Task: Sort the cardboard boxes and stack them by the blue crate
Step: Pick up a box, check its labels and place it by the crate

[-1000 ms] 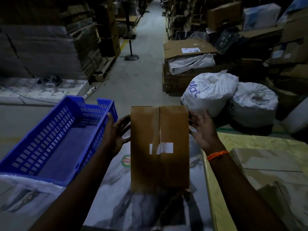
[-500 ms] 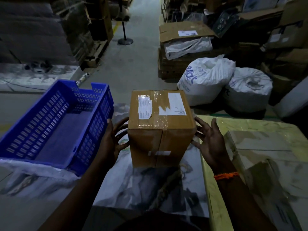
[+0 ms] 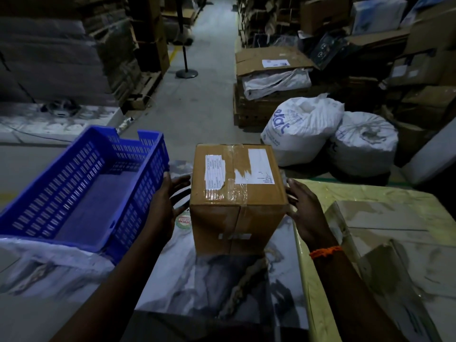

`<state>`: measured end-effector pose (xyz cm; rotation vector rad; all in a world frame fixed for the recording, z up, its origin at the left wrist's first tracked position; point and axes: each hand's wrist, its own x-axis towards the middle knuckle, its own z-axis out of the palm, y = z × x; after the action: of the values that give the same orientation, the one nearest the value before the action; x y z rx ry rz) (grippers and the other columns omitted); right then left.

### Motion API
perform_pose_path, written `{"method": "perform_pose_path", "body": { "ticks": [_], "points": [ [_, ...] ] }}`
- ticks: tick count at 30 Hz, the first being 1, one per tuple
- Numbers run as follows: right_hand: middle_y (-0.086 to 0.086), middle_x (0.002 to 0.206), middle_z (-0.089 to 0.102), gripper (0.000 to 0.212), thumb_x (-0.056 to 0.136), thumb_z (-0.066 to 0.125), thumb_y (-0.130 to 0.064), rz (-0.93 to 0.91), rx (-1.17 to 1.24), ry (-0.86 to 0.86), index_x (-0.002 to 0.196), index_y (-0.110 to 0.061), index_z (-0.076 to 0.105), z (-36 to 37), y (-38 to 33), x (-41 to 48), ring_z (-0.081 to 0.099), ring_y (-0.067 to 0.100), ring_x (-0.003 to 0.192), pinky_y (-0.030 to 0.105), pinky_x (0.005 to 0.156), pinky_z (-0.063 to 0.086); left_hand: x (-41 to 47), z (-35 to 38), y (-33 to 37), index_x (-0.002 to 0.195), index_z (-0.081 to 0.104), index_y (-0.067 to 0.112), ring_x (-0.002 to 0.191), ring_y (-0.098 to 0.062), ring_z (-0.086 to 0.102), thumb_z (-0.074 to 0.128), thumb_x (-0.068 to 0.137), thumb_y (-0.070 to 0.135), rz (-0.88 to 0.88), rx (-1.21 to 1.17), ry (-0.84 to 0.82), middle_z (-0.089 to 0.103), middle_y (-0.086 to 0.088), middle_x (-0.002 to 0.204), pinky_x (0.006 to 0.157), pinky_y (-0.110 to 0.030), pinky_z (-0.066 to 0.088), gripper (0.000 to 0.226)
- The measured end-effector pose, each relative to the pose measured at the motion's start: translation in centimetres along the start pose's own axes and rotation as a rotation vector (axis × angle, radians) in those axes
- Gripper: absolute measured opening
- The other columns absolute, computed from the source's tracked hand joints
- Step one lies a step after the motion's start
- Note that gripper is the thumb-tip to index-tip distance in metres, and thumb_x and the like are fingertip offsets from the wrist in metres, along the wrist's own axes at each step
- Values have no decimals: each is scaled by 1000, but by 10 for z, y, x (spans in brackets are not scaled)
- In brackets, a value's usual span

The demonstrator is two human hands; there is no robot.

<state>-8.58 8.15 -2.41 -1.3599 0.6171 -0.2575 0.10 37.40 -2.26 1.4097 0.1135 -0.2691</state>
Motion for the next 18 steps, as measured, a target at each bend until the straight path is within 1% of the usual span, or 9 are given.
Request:
{"method": "perform_pose_path", "body": {
  "ticks": [1,3,6,8,11,14,15,16,18],
  "points": [
    [3,119,75,32,104,58,-36,-6,-11,-10,130,-18,65,4,-5,6,70,23,113,37,83,57,3,3,6,121,67,22,104,-8,72,32,104,59,17,-2,5,76,6,111,82,-30,57,54],
    [2,119,75,34,101,61,-41,-1,-33,-30,128,-20,66,13,-18,20,71,22,111,39,86,56,9,9,18,123,67,21,109,-12,70,31,104,60,52,3,7,74,1,118,88,-32,56,57],
    [4,121,73,46,98,63,-49,21,-52,-34,133,-20,64,25,-39,43,69,21,110,34,76,50,22,16,36,129,66,20,111,-13,67,28,105,61,85,70,8,70,1,124,89,-31,54,61],
    [5,127,70,54,96,62,-55,50,-40,-40,137,-19,61,33,-50,58,68,22,111,34,74,50,35,17,47,130,65,21,117,-16,62,27,103,65,48,134,-1,65,0,131,89,-34,52,64],
    [8,129,67,64,94,56,-66,119,-59,-80,136,-18,60,39,-61,77,66,26,113,35,73,53,53,13,57,131,62,22,123,-24,59,26,98,74,-75,202,-43,59,-7,142,96,-42,51,71],
    [13,123,70,68,95,49,-72,177,-117,-123,127,-15,66,37,-68,85,66,32,112,38,78,53,52,20,67,140,56,16,119,-25,60,26,100,71,-126,237,-134,62,-7,134,88,-40,52,75],
    [14,120,72,70,96,46,-72,186,-126,-135,125,-13,67,37,-69,86,67,31,109,38,77,53,50,24,68,141,55,15,118,-25,60,28,100,70,-128,229,-147,61,-7,131,89,-41,53,74],
    [14,117,72,73,95,44,-74,188,-135,-143,123,-11,68,37,-71,85,67,31,107,37,75,51,50,26,67,141,54,15,119,-26,60,30,100,70,-125,220,-151,61,-7,130,95,-44,52,73],
    [12,113,72,79,91,45,-80,196,-127,-149,123,-11,68,41,-73,83,66,28,103,36,71,49,51,29,64,138,56,17,127,-30,58,34,97,73,-123,199,-146,60,-8,135,110,-52,44,73]
  ]
}}
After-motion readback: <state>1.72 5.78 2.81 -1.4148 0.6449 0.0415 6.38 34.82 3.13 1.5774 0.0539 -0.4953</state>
